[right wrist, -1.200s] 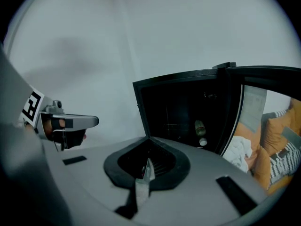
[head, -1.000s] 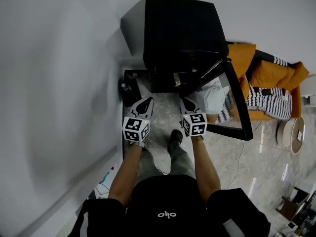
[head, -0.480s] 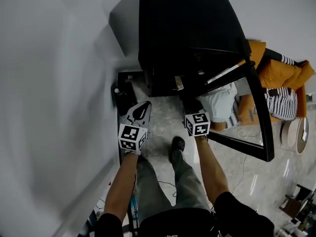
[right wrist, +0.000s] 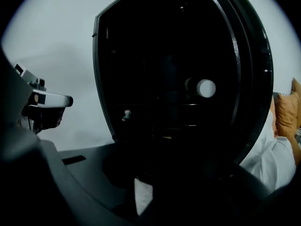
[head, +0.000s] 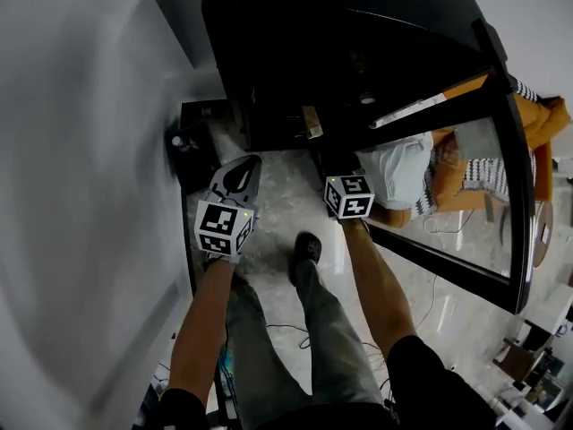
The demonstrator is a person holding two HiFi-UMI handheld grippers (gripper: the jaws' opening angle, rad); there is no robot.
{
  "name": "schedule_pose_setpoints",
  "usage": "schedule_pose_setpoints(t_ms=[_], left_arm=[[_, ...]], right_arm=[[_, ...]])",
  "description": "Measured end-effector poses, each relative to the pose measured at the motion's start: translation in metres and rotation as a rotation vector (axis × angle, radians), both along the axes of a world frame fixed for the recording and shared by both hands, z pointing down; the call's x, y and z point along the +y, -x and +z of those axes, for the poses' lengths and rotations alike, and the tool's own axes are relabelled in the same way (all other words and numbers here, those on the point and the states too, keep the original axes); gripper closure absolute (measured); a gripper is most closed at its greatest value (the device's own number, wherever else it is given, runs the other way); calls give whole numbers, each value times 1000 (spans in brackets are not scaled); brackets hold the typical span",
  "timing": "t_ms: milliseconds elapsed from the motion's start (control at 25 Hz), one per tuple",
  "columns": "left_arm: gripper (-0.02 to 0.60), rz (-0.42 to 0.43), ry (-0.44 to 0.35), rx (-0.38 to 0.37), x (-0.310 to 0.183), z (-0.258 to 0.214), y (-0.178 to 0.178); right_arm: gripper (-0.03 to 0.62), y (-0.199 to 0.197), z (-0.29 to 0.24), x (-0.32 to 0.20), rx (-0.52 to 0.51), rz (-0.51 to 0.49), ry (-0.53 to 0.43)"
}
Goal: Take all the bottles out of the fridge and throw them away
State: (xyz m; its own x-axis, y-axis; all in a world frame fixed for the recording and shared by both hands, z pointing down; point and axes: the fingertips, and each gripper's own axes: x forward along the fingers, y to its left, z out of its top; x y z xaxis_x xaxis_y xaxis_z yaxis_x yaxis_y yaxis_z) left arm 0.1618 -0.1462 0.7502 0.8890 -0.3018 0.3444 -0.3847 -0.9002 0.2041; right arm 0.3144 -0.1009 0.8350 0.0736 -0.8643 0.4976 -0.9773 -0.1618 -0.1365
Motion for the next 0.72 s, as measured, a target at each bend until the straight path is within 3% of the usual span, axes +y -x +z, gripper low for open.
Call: schedule_pose_setpoints(t_ms=[200,360,720], left_arm=[[575,32,19,-7,2,32,-23],[575,51,20,-15,5,45,-34],[575,46,4,-34,-3,47,-25]], right_arm=[[434,-12,48,-12,32,-3,80],[360,-18,80,-21,48,-3,133],[335,-40,130,-47,43,37,204]])
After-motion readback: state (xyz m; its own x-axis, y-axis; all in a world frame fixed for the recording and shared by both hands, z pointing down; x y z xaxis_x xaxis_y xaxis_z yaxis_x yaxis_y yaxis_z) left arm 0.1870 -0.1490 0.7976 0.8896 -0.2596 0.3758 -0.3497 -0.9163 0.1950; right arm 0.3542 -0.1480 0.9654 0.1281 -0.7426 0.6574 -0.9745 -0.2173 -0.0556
